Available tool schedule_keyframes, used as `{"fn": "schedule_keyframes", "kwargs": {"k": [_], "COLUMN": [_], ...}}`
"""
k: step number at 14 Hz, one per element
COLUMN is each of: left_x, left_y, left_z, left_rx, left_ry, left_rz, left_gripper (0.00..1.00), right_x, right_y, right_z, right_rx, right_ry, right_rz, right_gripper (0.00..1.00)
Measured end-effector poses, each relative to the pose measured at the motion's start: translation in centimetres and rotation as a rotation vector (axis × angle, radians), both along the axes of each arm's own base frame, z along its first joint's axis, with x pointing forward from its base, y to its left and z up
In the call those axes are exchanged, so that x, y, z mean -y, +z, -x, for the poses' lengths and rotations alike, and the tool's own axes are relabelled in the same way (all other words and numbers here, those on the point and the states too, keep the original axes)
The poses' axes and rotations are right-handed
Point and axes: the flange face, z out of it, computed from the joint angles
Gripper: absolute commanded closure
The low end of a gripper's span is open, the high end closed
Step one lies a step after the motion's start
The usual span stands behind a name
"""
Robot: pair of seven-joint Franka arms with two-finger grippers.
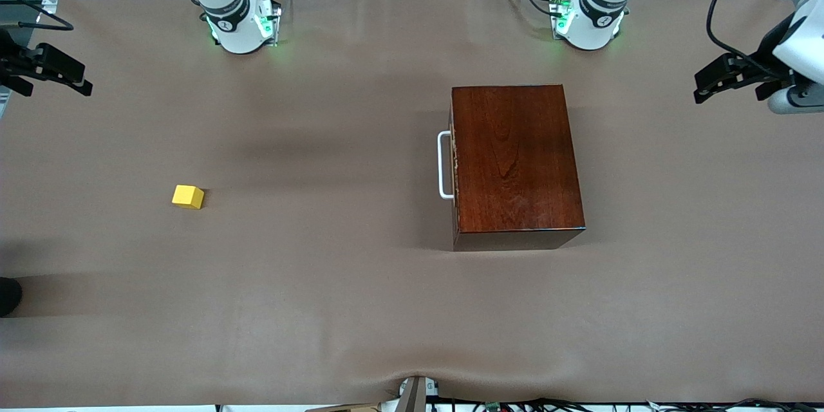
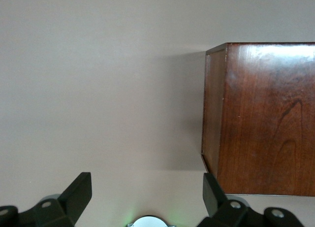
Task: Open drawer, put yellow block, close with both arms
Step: 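Move the left gripper toward the white drawer handle of the box, then lower the left gripper beside the box and hook the white handle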
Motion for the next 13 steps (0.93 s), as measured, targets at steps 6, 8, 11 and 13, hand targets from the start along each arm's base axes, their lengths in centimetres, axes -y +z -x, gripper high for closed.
{"fn": "schedule_keyframes", "kwargs": {"k": [6,8,11,13], "left_x": [7.3,11.0,16.5,19.8], "left_y": [-2.4,-3.7,-5.6,-7.0], "left_z": [-2.8,-3.8,-3.9,-3.8], "left_rx": [-0.021,-0.029,-0.033,-0.026], "left_ry": [-0.104,-0.096,-0.070,-0.051], "left_rz": [0.022,0.029,0.030,0.032], "left_gripper": [0.00,0.00,0.00,0.00], "right_x": [0.0,0.1,0.1,0.1], "right_y": [0.0,0.0,0.0,0.0], "right_z": [0.0,0.0,0.0,0.0], "right_rx": [0.001,0.001,0.001,0.002], "right_ry": [-0.001,-0.001,-0.002,-0.002], "right_rz": [0.000,0.000,0.000,0.000], "right_gripper": [0.00,0.00,0.00,0.00]}}
